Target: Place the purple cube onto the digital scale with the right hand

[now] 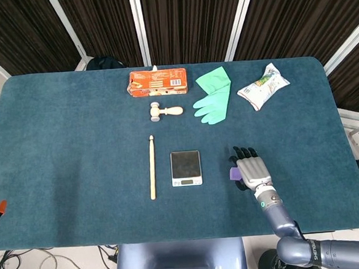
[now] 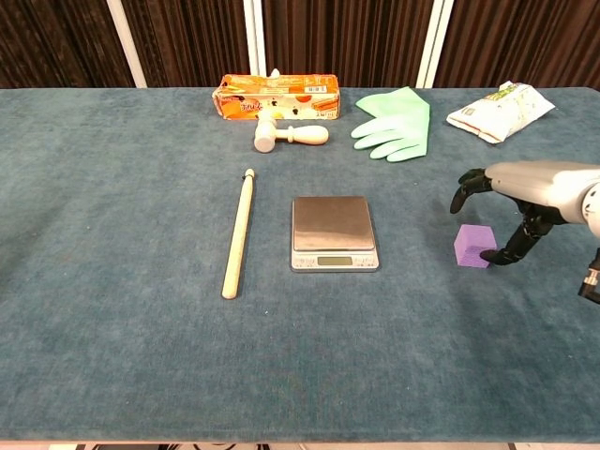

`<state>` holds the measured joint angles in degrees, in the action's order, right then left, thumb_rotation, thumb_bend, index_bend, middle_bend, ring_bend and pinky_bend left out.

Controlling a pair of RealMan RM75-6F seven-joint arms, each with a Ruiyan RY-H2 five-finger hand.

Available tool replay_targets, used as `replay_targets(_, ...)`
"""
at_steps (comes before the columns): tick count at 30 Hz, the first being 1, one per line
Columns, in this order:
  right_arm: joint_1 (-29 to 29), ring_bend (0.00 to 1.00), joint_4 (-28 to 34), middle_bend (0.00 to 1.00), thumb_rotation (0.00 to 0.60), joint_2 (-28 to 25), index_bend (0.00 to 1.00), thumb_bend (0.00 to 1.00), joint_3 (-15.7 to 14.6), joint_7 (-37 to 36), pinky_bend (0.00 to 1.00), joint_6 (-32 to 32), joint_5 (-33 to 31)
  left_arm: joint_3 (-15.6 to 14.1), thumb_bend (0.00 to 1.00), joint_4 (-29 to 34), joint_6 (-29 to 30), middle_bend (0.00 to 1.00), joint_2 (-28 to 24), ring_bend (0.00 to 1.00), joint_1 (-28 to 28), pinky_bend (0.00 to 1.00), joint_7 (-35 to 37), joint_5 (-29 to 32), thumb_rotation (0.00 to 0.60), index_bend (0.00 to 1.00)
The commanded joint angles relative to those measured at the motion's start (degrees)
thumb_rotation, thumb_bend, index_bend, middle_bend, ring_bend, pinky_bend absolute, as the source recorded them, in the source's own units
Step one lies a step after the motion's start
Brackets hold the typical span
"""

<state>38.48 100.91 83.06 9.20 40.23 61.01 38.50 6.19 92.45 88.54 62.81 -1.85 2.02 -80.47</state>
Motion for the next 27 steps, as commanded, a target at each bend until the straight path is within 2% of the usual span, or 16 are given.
replay_targets(1,0.0,0.00,-0.7,0.00,0.600,0.2,0.28,0.41,-0.2,-0.7,0.00,0.0,0.2,0.0,0.25,0.0,0.0,0.00,0.0,0.00,0.0,0.00,-0.1,0.1,0.600,0.09)
replay_targets(14,0.5,0.00,-4.9,0.00,0.600,2.1,0.34,0.41,-0.5,-3.6,0.00,-1.0,-0.3,0.0,0.25,0.0,0.0,0.00,0.1,0.00,0.0,0.00,-0.4,0.2,0.600,0.09)
replay_targets(21,0.5,0.00,-6.1,0.00,0.600,3.5,0.48,0.41,0.3,-5.3,0.00,0.2,-0.1,0.0,0.25,0.1,-0.1,0.00,0.0,0.00,0.0,0.00,-0.1,0.1,0.600,0.09)
replay_targets(27,1.1,0.00,-6.1,0.00,0.600,3.8,0.49,0.41,0.7,-5.2,0.00,0.4,0.0,-0.1,0.25,0.1,-0.2,0.00,-0.2,0.00,0.0,0.00,0.3,-0.1,0.600,0.09)
